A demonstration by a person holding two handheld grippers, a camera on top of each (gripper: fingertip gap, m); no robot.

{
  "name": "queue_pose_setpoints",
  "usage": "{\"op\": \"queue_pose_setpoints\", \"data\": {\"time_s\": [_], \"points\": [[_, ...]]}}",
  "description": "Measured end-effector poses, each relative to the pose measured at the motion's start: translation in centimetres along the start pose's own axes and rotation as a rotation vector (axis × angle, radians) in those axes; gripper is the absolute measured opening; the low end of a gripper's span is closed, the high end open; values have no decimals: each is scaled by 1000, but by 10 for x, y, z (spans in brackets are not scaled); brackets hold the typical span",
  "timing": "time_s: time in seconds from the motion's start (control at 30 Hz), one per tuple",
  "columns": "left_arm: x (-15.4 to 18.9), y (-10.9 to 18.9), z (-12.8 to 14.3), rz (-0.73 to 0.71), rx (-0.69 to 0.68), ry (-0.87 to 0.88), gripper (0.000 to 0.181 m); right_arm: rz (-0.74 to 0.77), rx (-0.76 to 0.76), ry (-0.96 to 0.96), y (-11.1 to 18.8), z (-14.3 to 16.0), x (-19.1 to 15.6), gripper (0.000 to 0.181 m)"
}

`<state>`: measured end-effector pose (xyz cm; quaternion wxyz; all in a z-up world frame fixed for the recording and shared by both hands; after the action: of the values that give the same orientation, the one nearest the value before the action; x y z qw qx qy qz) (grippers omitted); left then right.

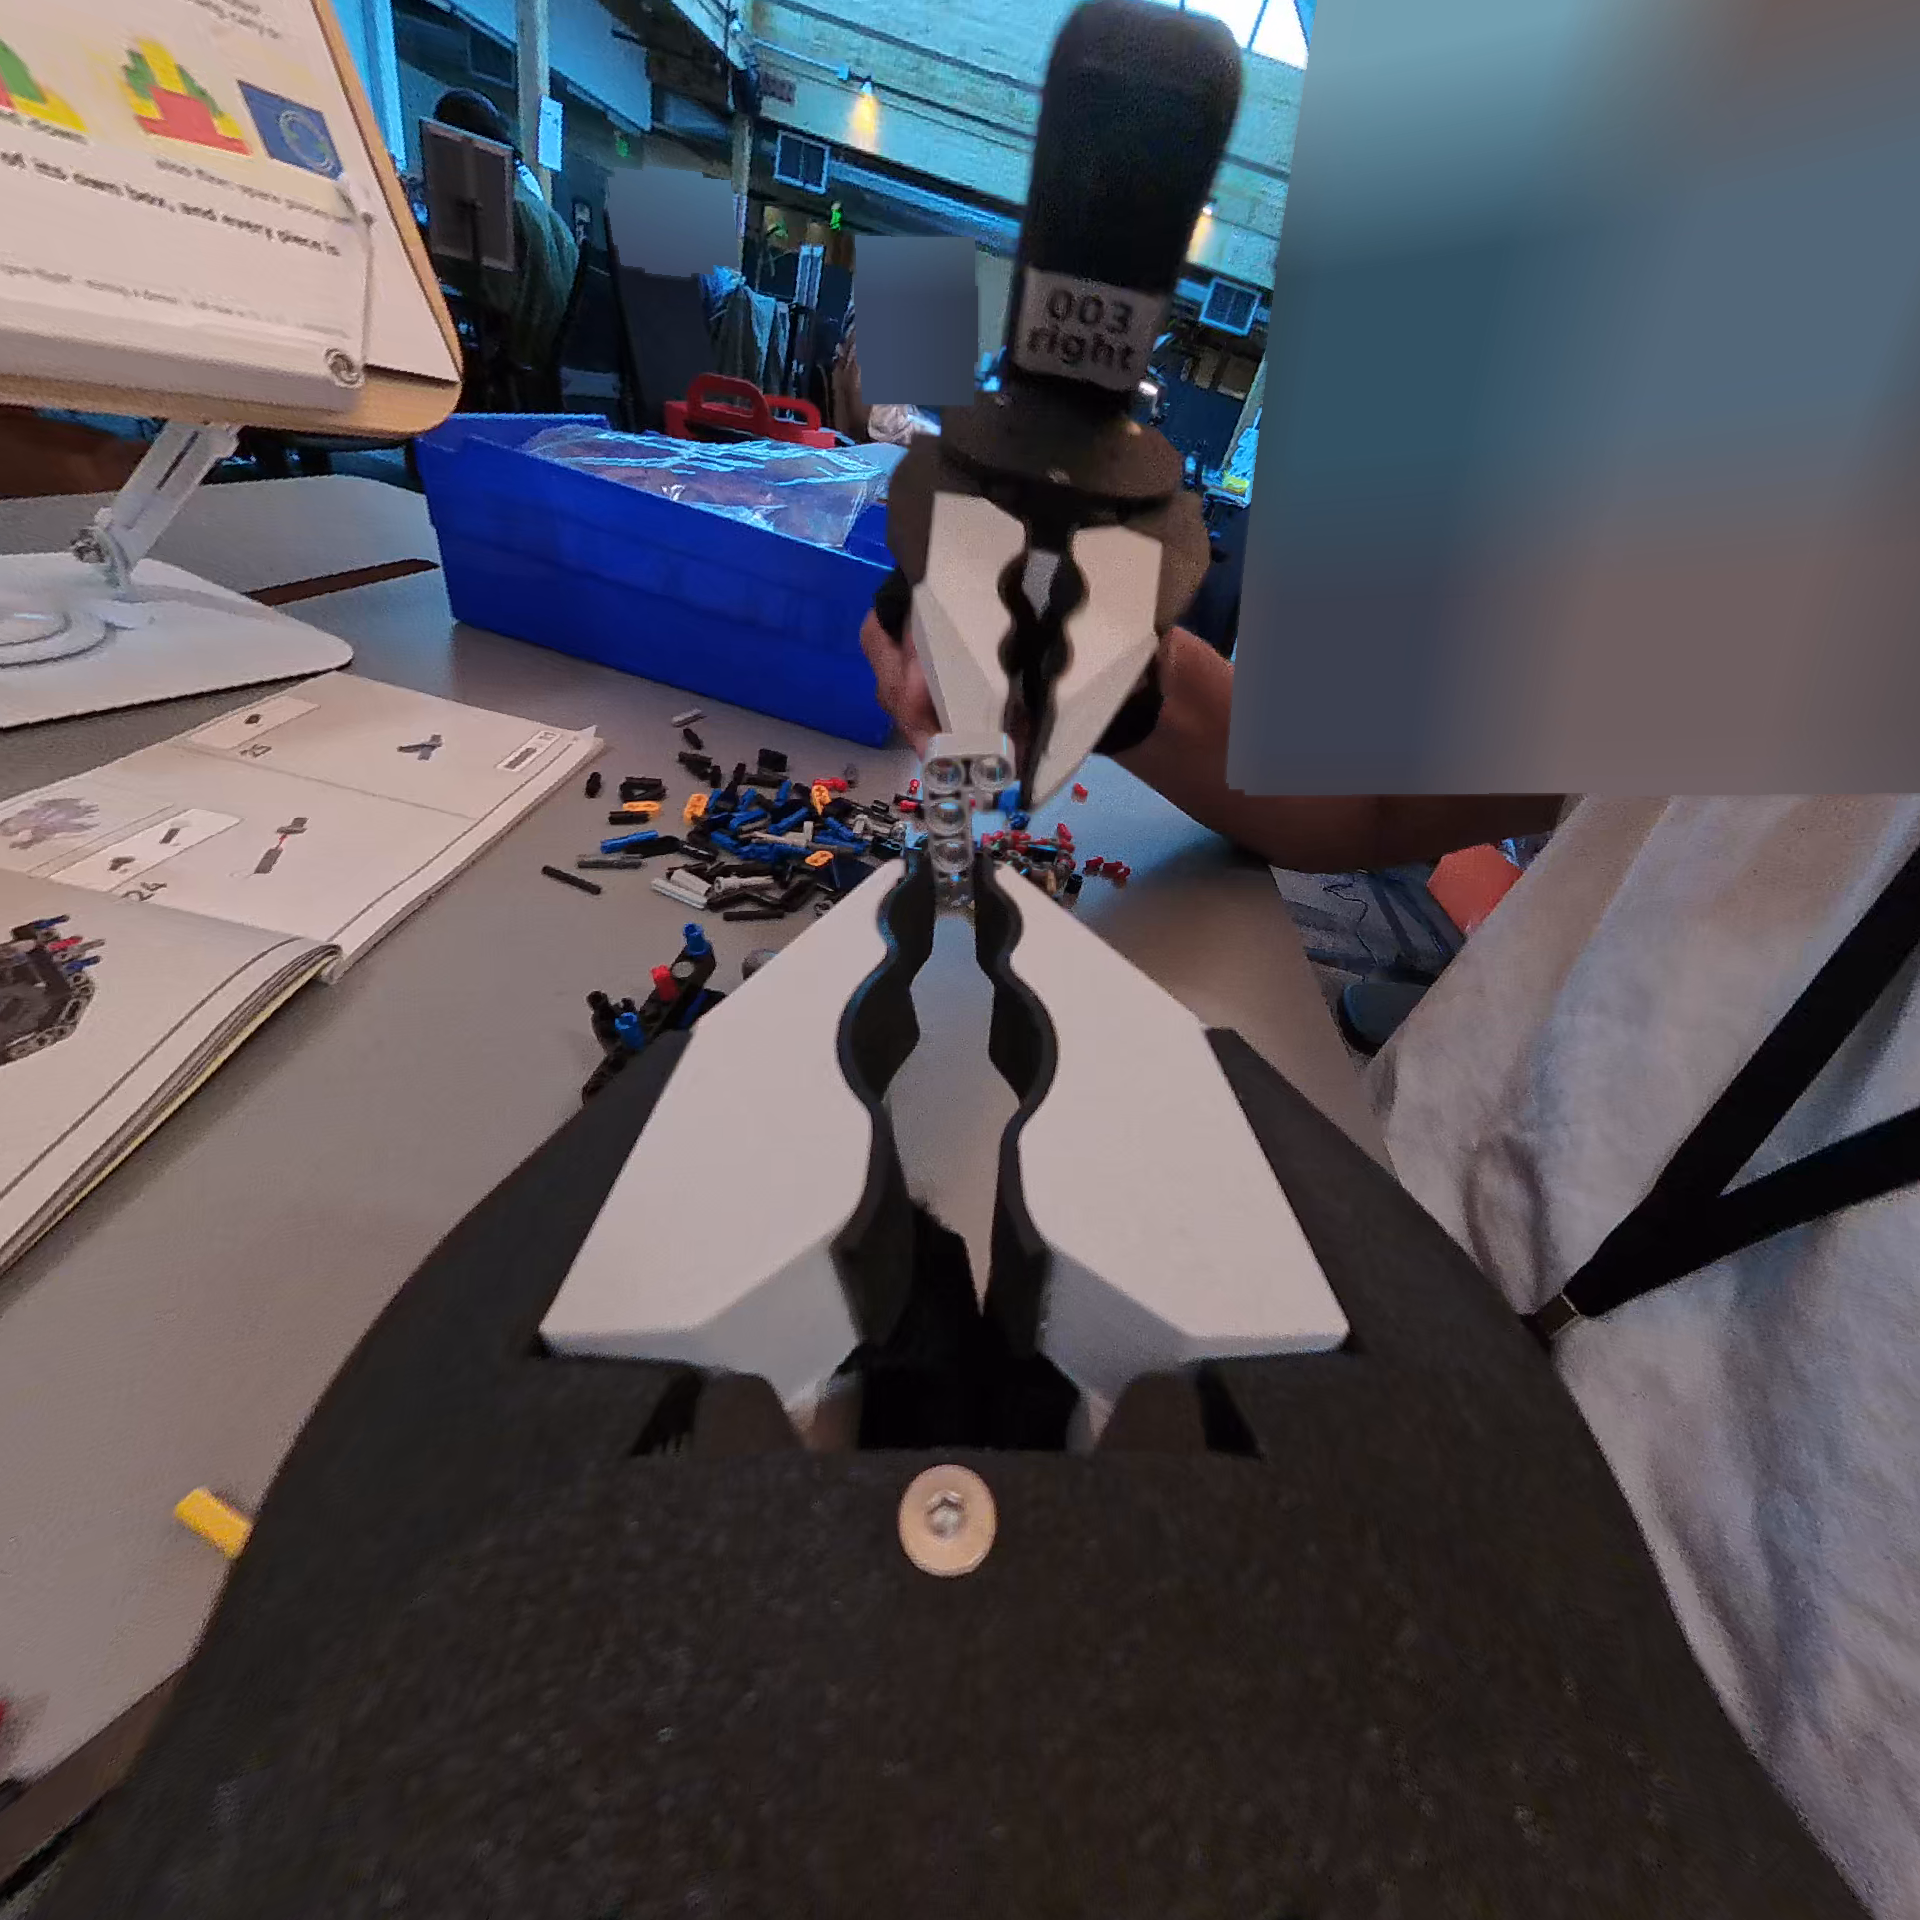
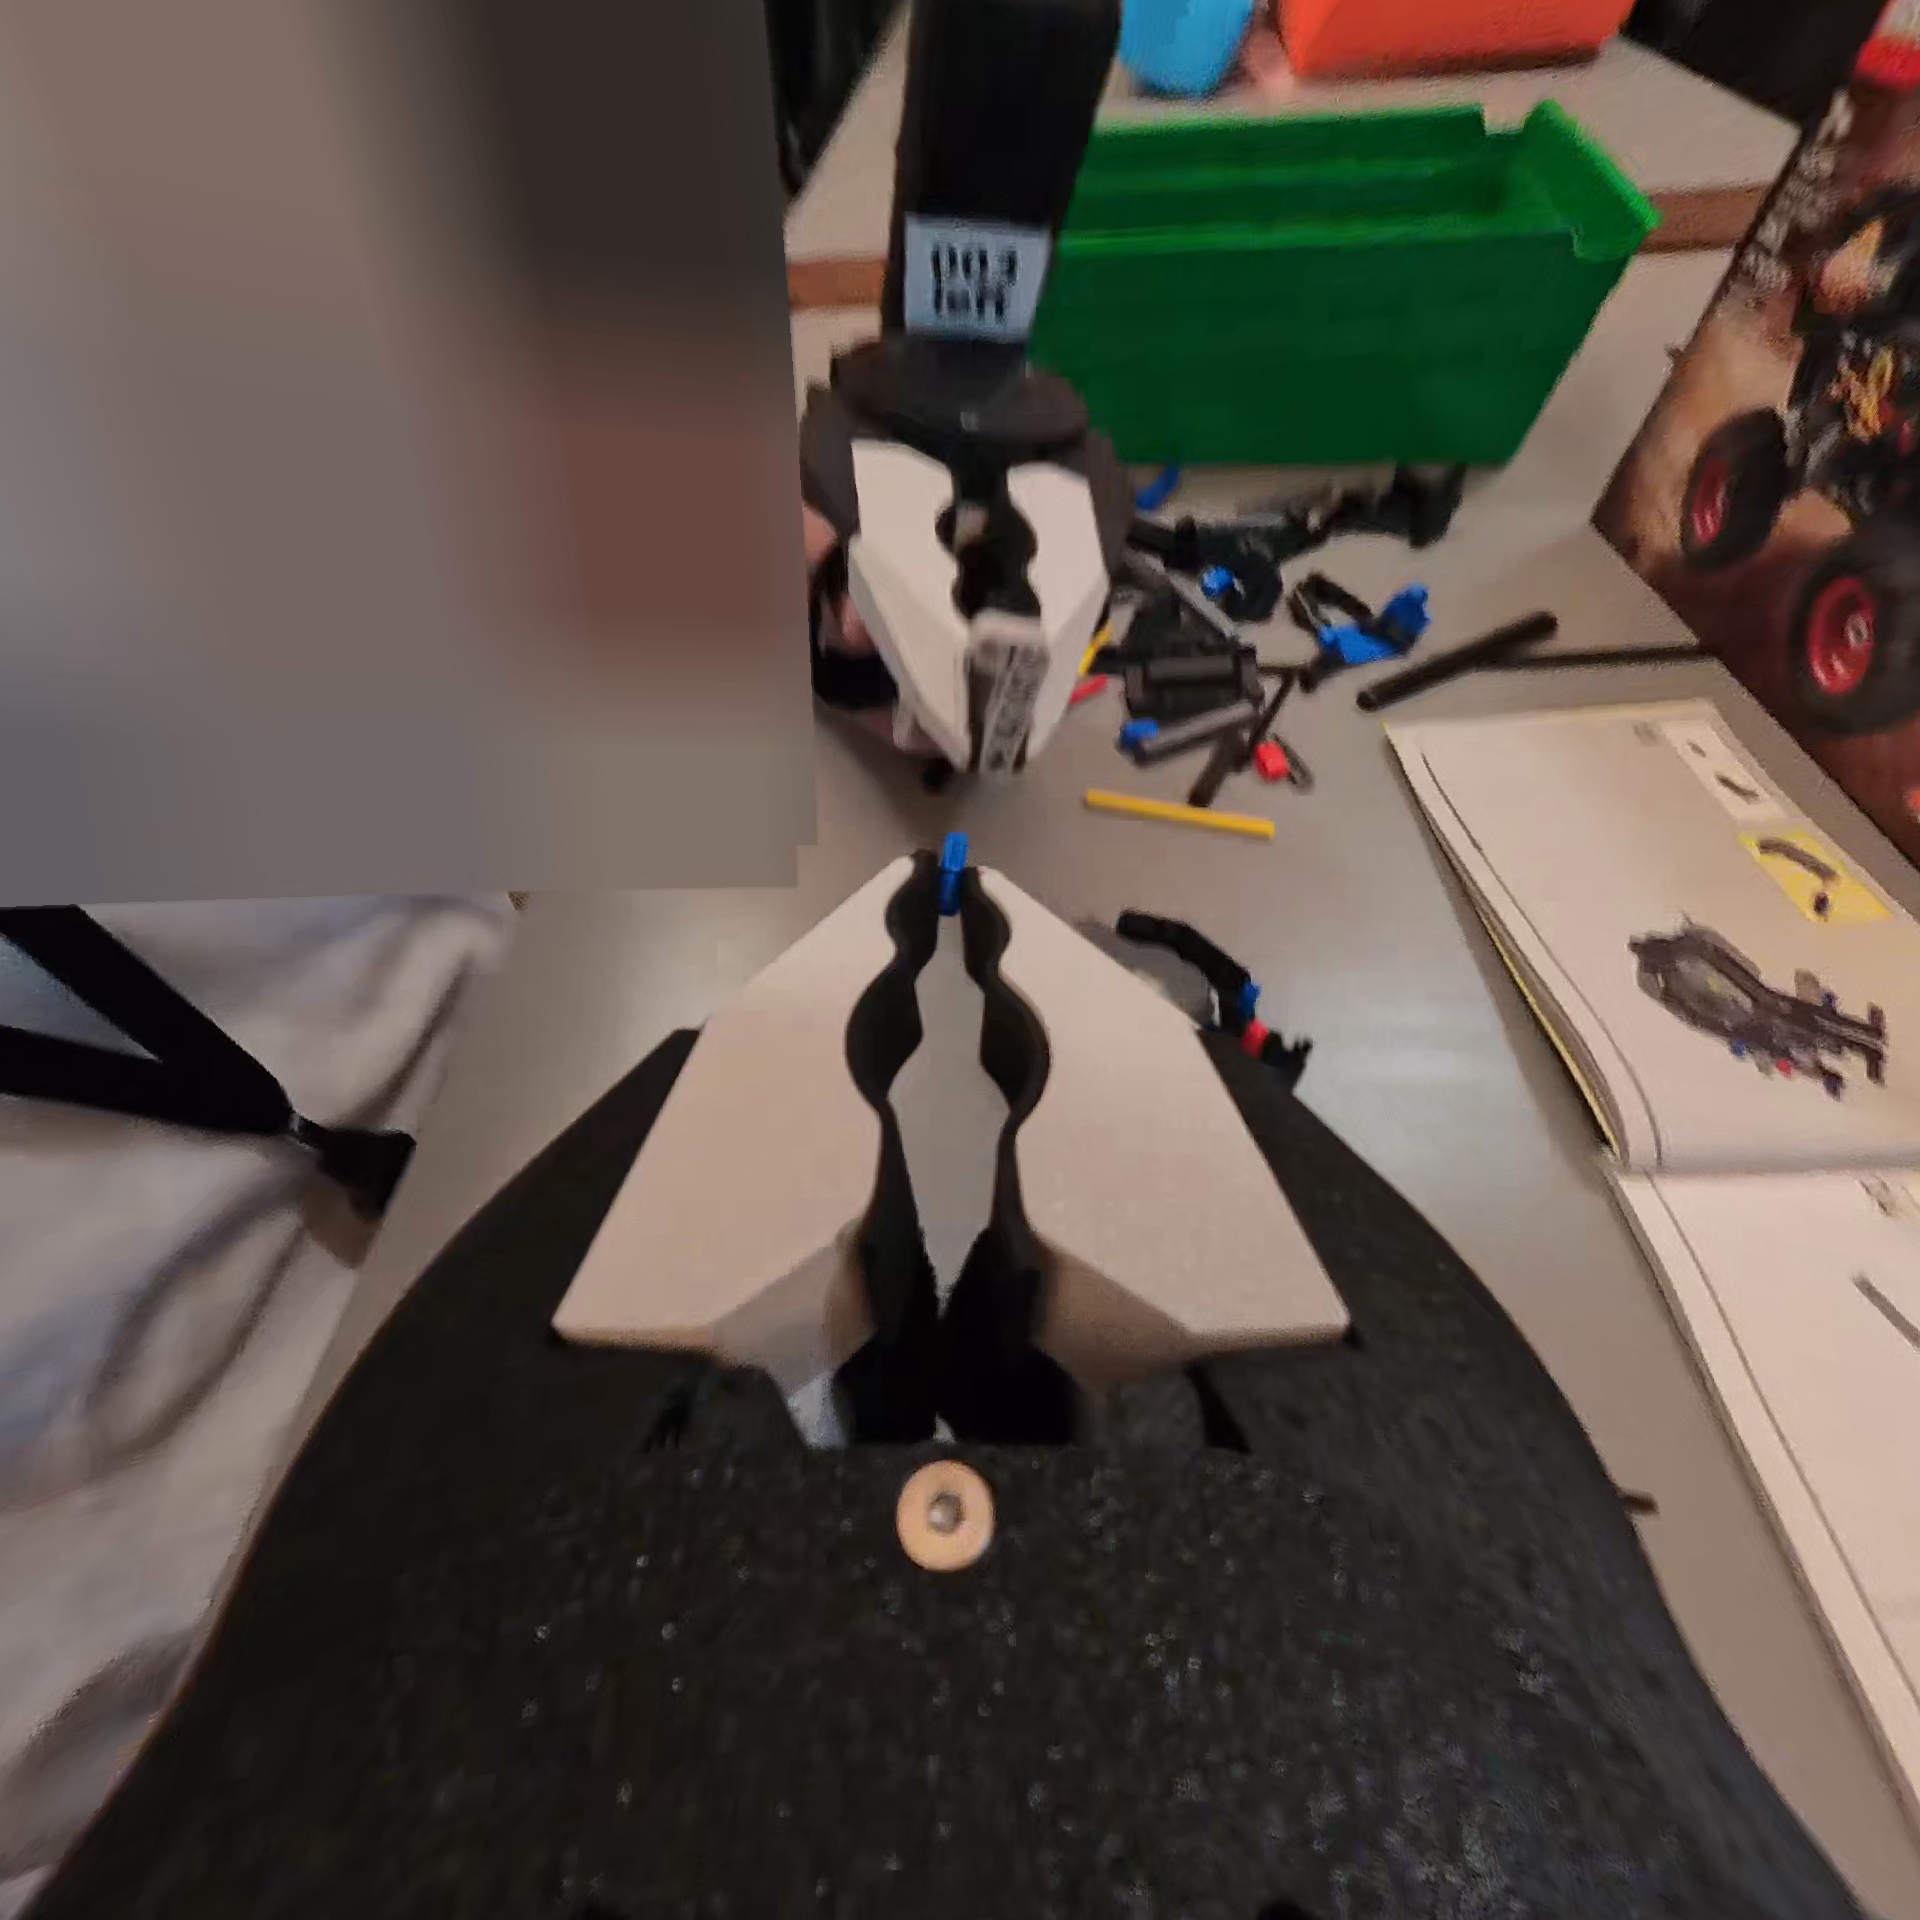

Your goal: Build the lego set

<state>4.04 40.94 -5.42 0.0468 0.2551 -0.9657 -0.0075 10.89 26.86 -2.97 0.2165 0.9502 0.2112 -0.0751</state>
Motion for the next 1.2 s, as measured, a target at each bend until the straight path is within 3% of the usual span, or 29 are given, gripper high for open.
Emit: {"op": "queue_pose_setpoints", "data": {"time_s": [0.5, 1.0, 1.2], "points": [[19, -12, 2, 76, -35, -90, 6, -45, -46, 10, -15, 12, -2, 3], [18, -16, 12, 48, -135, -174, 6, -53, -85, 3, -17, 17, -5, 3], [16, -18, 16, 49, -171, -141, 6, 73, -149, 182, -19, 20, -10, 3]]}}
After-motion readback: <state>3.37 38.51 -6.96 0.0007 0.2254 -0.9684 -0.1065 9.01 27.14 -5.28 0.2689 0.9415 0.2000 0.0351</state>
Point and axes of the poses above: each gripper's, where its closed fingertips meet, y back along the fingers, z out of its underside, x = y × z across the jaws, the point moved 7 cm from there along y, back along the fingers, and after that the axes turned 10 degrees about -y, right-handed, at the moved point
